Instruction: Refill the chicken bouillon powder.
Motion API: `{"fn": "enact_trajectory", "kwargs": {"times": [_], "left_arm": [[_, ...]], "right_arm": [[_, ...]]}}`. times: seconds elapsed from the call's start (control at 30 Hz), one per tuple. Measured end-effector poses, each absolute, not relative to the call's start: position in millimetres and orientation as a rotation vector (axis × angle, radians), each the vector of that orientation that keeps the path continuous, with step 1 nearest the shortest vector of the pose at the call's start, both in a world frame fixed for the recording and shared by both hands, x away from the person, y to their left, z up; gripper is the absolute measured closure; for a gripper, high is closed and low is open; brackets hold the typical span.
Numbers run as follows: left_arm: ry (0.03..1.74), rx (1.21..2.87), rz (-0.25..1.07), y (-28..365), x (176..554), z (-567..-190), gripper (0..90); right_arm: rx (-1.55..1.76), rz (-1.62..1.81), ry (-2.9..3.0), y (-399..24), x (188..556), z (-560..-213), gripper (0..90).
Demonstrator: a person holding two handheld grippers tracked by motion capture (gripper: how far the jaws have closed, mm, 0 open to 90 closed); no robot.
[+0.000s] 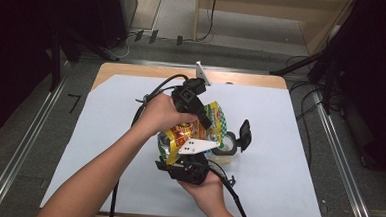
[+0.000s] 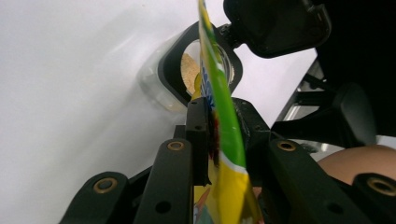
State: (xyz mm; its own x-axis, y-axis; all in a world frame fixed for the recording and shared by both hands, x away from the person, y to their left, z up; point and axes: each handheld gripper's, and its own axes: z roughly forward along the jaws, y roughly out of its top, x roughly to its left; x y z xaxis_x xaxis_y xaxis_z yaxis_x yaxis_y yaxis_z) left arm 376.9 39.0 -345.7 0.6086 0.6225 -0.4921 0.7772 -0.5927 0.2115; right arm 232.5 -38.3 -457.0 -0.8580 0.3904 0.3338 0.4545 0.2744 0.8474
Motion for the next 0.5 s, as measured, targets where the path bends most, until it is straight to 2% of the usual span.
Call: {"fn": "enact_trajectory", "kwargs": {"times": [0.3,0.5], "left_arm": [[1.057,2.458,-0.459,40.8,372.6,-343.3,80.9],[1.102,2.464,-0.461,38.5,374.4,-343.8,78.8]], "right_arm": [[-0.796,-1.678,-2.469,-38.5,230.5,-455.0,75.6],[-0.799,-1.682,-2.435,-38.8,231.3,-455.2,75.6]]}}
